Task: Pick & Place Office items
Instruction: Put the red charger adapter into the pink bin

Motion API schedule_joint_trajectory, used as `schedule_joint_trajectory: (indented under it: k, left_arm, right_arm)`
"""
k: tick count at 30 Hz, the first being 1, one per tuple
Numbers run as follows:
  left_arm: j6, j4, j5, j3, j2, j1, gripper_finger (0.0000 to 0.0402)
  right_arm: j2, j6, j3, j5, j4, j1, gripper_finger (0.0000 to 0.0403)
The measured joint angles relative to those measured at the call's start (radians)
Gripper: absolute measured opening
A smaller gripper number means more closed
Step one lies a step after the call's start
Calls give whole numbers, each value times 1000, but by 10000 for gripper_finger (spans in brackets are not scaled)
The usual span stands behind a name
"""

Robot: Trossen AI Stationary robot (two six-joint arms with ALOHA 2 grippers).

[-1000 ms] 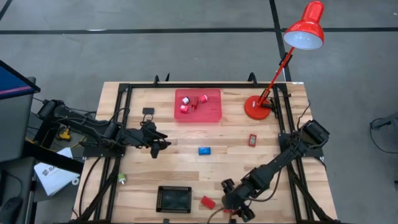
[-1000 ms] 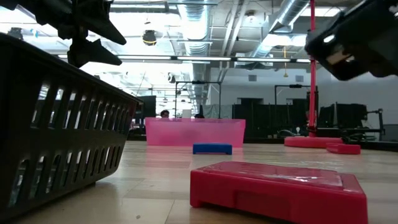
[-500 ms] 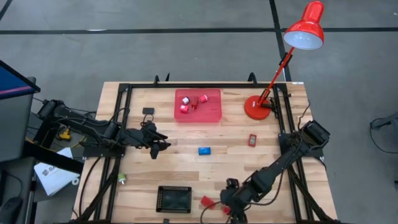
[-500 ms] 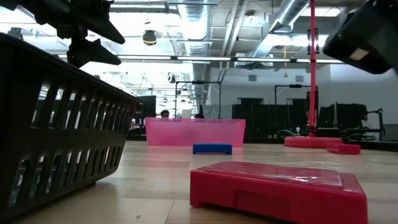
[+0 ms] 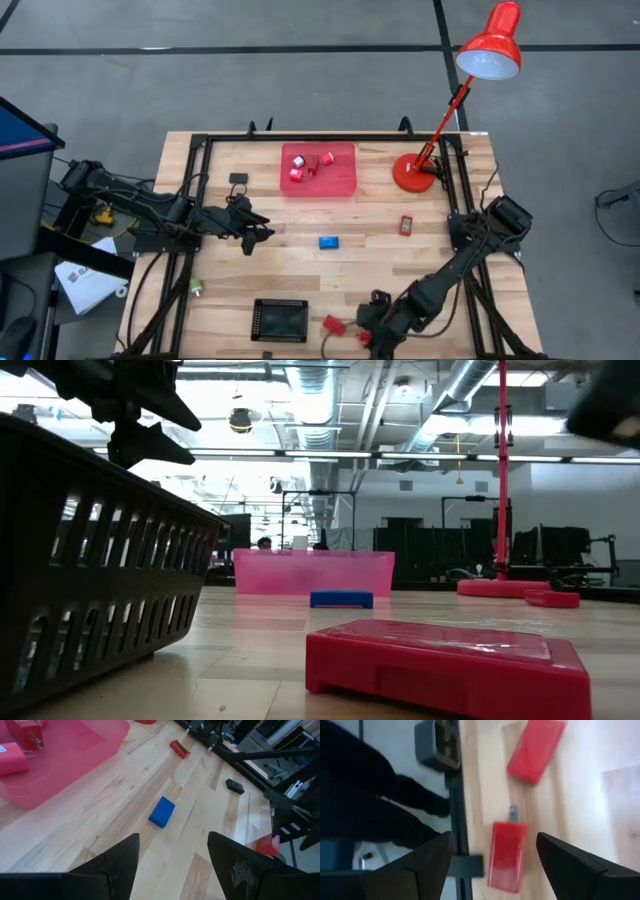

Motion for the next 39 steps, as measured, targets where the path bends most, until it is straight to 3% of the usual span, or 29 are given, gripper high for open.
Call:
schedule_joint_trajectory:
  k: [11, 20, 25, 31, 35, 39]
  left_arm:
    - [2, 0, -4, 0, 0, 14, 231]
    - [6, 7, 3, 0, 0, 14, 231]
    - [7, 8, 4, 0, 0, 14, 231]
    - [9, 8, 4, 0, 0, 14, 231]
    - [9, 7, 3, 0, 0, 14, 231]
    - [9, 7, -1, 0, 0, 14, 231]
  right_arm:
    - [196, -37, 136, -12, -85, 30, 281]
    - [227, -46, 157, 11, -144, 22, 273]
    - [227, -57, 156, 12, -162, 11, 220]
    - [206, -169, 150, 7, -182, -19, 101]
    - [121, -297, 152, 44, -246, -83, 102]
    - [5, -408, 152, 181, -375, -196, 102]
